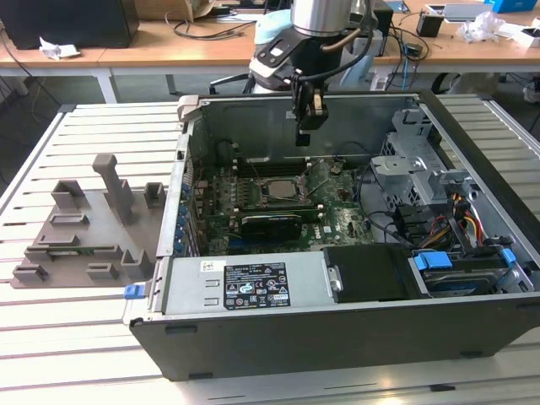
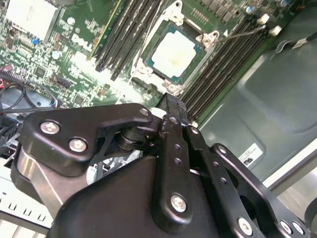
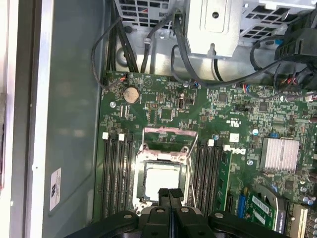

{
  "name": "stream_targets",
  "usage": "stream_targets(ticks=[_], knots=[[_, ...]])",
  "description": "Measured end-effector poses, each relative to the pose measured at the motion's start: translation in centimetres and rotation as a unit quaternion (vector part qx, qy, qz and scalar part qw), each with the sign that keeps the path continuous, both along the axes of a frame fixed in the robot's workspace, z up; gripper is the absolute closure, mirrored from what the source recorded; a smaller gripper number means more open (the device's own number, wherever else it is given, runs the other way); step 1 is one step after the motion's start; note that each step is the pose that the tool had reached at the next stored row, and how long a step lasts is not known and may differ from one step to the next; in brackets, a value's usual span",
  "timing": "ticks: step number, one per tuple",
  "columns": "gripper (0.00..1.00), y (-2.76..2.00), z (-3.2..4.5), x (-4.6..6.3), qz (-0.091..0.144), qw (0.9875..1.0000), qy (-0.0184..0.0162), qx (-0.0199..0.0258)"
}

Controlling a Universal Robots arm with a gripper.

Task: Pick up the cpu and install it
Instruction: 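Close the cpu cover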

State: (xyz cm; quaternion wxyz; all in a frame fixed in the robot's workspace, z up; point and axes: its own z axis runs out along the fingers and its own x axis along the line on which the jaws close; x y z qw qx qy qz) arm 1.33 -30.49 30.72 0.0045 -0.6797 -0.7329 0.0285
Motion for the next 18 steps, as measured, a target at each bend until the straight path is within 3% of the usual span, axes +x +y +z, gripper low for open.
stream_targets(ticks=[8,11,18], knots=[[0.89,0.00,0.00,1.6,0.000,1.0000,0.0001,0.0000],[0.89,0.01,0.00,3.1,0.000,1.0000,0.0005,0.0000],[0.89,0.02,-0.01,4.9,0.000,1.0000,0.0009,0.0000]])
